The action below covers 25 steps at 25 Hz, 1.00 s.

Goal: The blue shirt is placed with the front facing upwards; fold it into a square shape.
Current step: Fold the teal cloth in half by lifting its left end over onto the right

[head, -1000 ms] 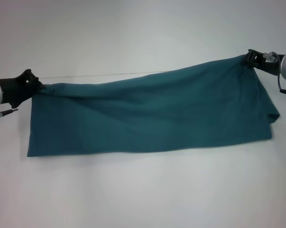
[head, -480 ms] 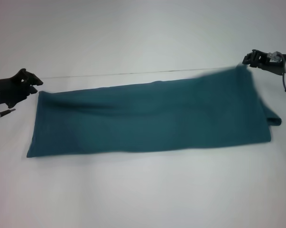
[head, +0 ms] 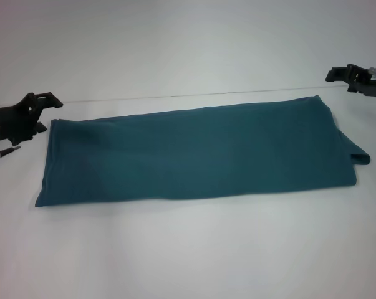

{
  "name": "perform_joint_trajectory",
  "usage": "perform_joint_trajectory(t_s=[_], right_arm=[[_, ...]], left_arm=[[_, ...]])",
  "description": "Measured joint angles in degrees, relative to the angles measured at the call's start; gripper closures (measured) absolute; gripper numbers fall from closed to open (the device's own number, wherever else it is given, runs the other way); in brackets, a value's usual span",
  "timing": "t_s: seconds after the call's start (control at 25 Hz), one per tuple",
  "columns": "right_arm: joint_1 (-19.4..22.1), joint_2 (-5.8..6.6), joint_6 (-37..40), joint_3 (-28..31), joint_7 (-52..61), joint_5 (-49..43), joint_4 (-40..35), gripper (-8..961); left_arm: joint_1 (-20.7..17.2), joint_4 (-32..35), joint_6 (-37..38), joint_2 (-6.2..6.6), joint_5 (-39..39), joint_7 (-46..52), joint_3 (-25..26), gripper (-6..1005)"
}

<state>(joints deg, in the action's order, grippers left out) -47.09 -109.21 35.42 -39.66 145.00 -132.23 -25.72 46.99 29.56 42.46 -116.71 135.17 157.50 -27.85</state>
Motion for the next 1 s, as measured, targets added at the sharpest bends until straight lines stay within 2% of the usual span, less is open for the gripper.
perform_joint_trajectory(t_s=[0.08, 0.16, 0.28, 0.4, 0.44, 0.56, 0.72, 0.84, 1.0], right_arm=[[0.84, 0.29, 2.09, 0.17, -0.28, 0.48, -1.07, 362], [2.59, 0.0, 4.69, 0.32, -1.68, 2.13, -3.63, 316], [7.31, -1.83, 9.9, 0.39, -7.93, 9.85, -9.61, 318], [13.06, -3.56, 16.55, 0.46, -16.01, 20.3, -13.91, 320], [14.99, -3.86, 19.59, 0.48, -18.69, 23.99, -14.66, 321], [18.23, -3.38, 26.16, 0.54, -21.51, 29.15, -14.98, 323], [20.58, -1.88, 35.64, 1.14, -21.31, 29.91, -14.35, 326], [22.02, -1.28, 42.37, 1.97, -21.34, 29.94, -13.9, 327], [23.63, -1.19, 48.22, 2.69, -21.54, 29.69, -12.88, 327]], left_arm=[[-0.36, 0.39, 0.82, -0.05, -0.01, 0.0, -0.01, 475], [-0.77, 1.01, 1.77, -0.16, -0.04, 0.0, 0.0, 377], [-2.61, 3.9, 5.48, -0.91, -1.81, -1.53, -0.01, 265], [-5.1, 6.63, 10.62, -1.62, -7.46, -6.7, 0.03, 153], [-6.3, 7.37, 13.43, -1.76, -10.83, -9.31, 0.0, 152], [-8.68, 7.93, 21.16, -1.4, -17.3, -14.61, -0.02, 150], [-10.47, 7.62, 28.71, -0.33, -18.7, -18.07, -0.02, 151], [-11.81, 7.38, 31.34, -0.02, -18.4, -19.23, 0.06, 151], [-13.52, 6.57, 30.94, -0.52, -18.87, -19.58, 0.43, 152]])
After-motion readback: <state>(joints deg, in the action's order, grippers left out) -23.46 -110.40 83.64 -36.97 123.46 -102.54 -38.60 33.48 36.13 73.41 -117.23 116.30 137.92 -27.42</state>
